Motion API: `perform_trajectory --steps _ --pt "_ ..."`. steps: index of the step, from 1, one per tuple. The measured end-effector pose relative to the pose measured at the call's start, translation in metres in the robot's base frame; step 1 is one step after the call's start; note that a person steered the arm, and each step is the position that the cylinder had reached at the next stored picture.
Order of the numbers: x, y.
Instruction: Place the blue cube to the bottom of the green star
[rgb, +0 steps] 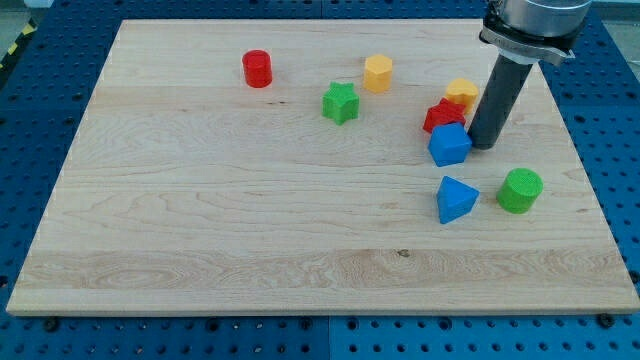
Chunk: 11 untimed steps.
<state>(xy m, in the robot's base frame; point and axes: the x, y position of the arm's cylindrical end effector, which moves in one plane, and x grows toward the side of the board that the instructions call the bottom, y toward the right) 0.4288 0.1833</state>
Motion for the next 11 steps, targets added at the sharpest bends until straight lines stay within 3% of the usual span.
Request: perform_trajectory --steps 3,6,9,11 --pt "0.005 -0.061" --pt "0.041 -0.064" --pt "0.04 -0.144" --pt "0.03 -0.14"
